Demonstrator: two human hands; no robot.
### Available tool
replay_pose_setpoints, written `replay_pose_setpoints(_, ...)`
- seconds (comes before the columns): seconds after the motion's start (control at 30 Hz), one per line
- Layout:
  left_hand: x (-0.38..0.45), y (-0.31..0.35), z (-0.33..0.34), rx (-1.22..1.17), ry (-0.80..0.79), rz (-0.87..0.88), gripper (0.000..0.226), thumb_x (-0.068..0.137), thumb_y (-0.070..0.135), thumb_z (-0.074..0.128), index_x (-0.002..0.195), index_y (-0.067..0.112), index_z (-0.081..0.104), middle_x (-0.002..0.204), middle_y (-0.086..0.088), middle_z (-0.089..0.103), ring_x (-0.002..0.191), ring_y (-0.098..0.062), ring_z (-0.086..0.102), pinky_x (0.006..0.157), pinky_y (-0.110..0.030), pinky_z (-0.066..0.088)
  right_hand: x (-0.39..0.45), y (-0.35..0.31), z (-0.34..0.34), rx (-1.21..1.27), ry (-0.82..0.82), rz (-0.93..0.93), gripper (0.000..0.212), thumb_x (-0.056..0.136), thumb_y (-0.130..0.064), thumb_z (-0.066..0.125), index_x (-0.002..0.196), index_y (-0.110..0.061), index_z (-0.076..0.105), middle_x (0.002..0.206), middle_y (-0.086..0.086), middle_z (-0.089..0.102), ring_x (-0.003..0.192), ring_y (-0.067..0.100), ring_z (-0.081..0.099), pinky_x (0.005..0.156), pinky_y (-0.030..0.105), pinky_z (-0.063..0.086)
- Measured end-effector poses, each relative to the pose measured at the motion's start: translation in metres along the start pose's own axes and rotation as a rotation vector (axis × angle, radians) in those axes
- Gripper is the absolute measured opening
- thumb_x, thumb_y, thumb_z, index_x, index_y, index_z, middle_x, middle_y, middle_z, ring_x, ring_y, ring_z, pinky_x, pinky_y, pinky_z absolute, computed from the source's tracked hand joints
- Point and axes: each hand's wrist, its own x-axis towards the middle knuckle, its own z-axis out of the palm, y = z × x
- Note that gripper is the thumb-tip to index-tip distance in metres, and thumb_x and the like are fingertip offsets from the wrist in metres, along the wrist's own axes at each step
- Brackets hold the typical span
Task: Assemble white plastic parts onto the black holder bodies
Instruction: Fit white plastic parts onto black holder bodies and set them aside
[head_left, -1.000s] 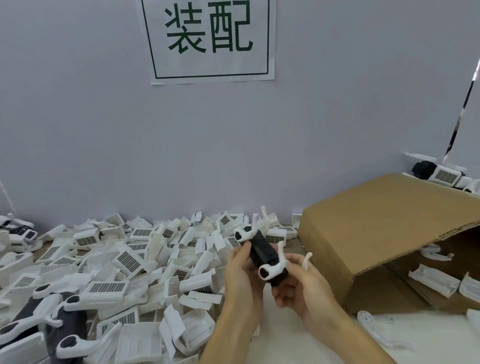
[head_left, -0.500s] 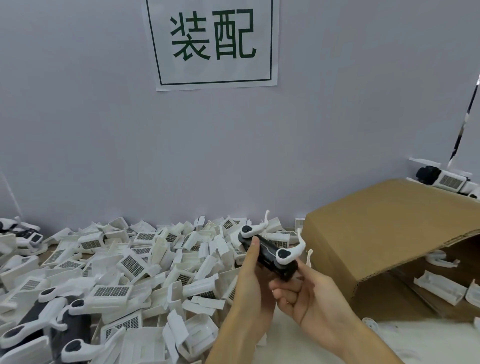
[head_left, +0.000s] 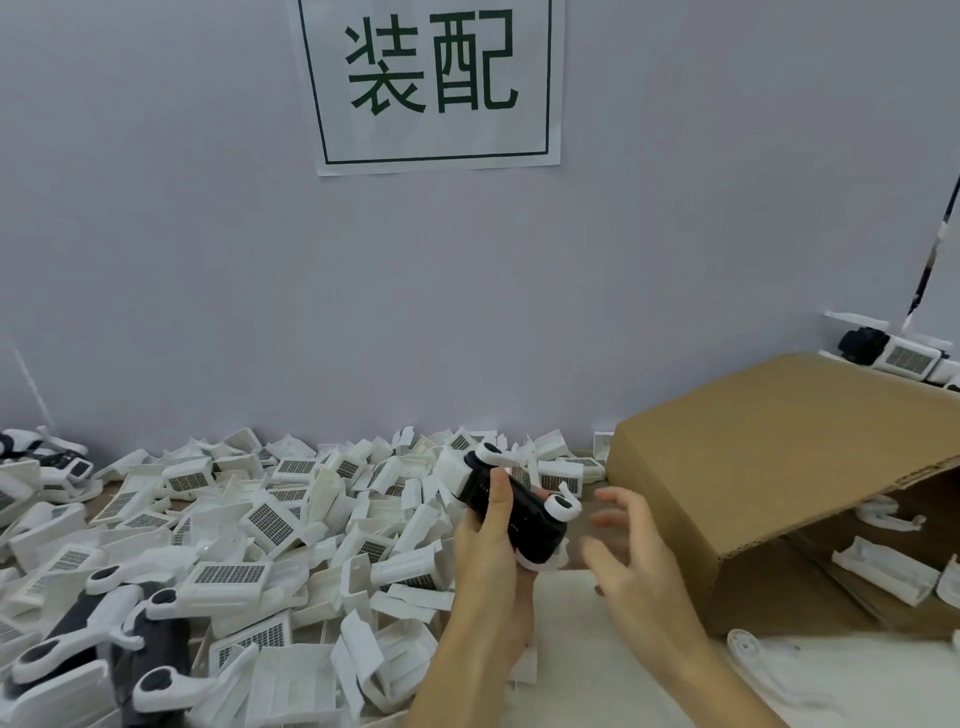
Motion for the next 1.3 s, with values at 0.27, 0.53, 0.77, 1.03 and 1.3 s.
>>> replay_pose_setpoints(0.27, -0.005, 0.002, 0.004, -0.092, -0.067, -0.182, 0.055, 0.093, 0.047, 0.054, 0.121, 0.002, 0.068, 0.11, -0.019, 0.074, 0.098, -0.033, 0.074, 0.08, -0.043, 0.06, 0.0, 0.007, 0.009, -0.178, -0.033, -0.295, 0.076, 0.069, -0.025, 0.088, 0.127, -0.049, 0.045, 0.12, -0.033, 0.049, 0.118, -0.002, 0.05, 0.092, 0.025, 0.046)
replay_pose_setpoints(0.53, -0.003, -0.001, -0.001, -0.093, -0.226, -0.154, 0.033, 0.103, 0.011, 0.045, 0.13, 0.001, 0.063, 0.126, -0.024, 0.067, 0.118, -0.039, 0.065, 0.088, -0.046, 0.059, 0.004, 0.009, 0.005, 0.01, 0.081, -0.241, 0.038, 0.083, -0.037, 0.078, 0.112, -0.051, 0.056, 0.106, -0.026, 0.068, 0.097, 0.001, 0.068, 0.077, 0.02, 0.053)
replay_pose_setpoints(0.77, -0.005, 0.001, -0.002, -0.023, -0.351, -0.139, 0.034, 0.1, 0.007, 0.049, 0.13, 0.005, 0.065, 0.128, -0.024, 0.066, 0.113, -0.035, 0.069, 0.086, -0.04, 0.059, 0.007, 0.008, 0.001, 0.314, -0.036, -0.066, 0.014, 0.092, -0.032, 0.07, 0.099, -0.044, 0.072, 0.089, -0.004, 0.074, 0.085, 0.011, 0.069, 0.076, 0.037, 0.059)
replay_pose_setpoints(1.03, -0.001, 0.0, -0.002, 0.104, -0.221, -0.08, 0.042, 0.087, 0.029, 0.07, 0.119, 0.002, 0.069, 0.114, -0.022, 0.073, 0.102, -0.034, 0.073, 0.084, -0.04, 0.062, 0.001, 0.006, 0.001, 0.132, -0.025, -0.078, 0.033, 0.084, -0.031, 0.077, 0.113, -0.034, 0.062, 0.099, -0.019, 0.071, 0.094, 0.007, 0.068, 0.076, 0.028, 0.057)
replay_pose_setpoints(1.3, 0.005, 0.007, -0.006, 0.244, -0.046, -0.11, 0.04, 0.101, 0.044, 0.054, 0.111, 0.01, 0.073, 0.099, -0.012, 0.078, 0.093, -0.027, 0.076, 0.077, -0.037, 0.061, -0.007, 0.001, 0.0, -0.134, -0.195, -0.177, 0.033, 0.086, -0.044, 0.073, 0.11, -0.045, 0.051, 0.105, -0.029, 0.061, 0.099, -0.001, 0.06, 0.073, 0.018, 0.05)
